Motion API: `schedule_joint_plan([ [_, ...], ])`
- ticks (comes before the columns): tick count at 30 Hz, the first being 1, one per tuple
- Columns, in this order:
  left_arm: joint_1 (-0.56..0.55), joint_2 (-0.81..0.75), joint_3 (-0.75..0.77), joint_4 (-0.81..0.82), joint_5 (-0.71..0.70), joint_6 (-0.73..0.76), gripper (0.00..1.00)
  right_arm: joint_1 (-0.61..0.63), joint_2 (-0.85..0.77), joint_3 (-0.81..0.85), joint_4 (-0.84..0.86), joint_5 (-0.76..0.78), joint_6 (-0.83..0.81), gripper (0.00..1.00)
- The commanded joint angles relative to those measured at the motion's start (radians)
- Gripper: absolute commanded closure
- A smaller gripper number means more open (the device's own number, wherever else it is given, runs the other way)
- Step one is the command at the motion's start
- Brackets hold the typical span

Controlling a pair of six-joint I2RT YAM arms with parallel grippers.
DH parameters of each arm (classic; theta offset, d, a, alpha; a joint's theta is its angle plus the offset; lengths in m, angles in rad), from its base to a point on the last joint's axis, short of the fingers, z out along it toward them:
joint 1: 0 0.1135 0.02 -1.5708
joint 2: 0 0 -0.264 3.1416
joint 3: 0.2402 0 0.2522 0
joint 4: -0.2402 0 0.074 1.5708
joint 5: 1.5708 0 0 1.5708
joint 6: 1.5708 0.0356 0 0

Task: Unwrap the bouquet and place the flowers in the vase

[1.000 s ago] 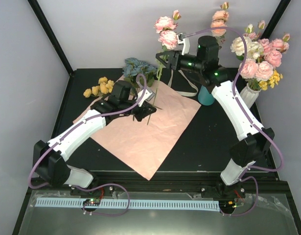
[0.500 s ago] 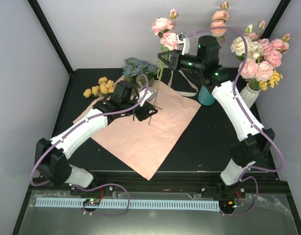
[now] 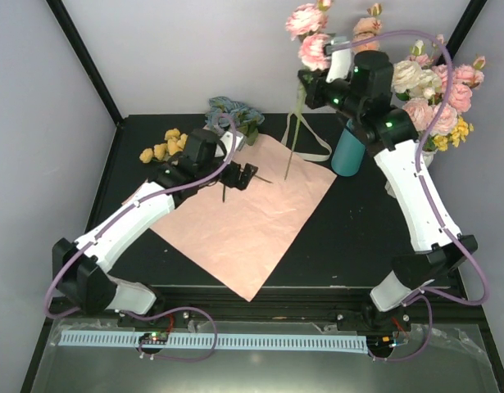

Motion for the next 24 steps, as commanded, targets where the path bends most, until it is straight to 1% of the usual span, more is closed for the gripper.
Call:
schedule_joint_plan([
  [1,0.007,-0.088,0.035,0.0,-0.269,-0.08,0.01,-0.08,-0.013,0.082,-0.067,0.26,-0.103,0.98],
  [3,0.014,-0.109,0.027,-0.015,-0.313,-0.088,0.01,-0.117,0.009,0.125,-0.072,0.312,-0.139,0.98],
  [5,0.022,-0.144,0.01,-0.029,-0.327,-0.093,0.01,-0.157,0.039,0.165,-0.064,0.325,-0.159,0.98],
  [9,0.03,-0.171,-0.001,-0.083,-0.313,-0.112,0.01,-0.243,0.12,0.281,-0.042,0.312,-0.145,0.98],
  [13,0.032,-0.194,-0.024,-0.104,-0.308,-0.12,0.01,-0.29,0.2,0.384,0.001,0.293,-0.152,0.98],
  [24,0.037,-0.246,-0.075,-0.09,-0.344,-0.106,0.01,-0.364,0.255,0.438,0.021,0.298,-0.16,0.98],
])
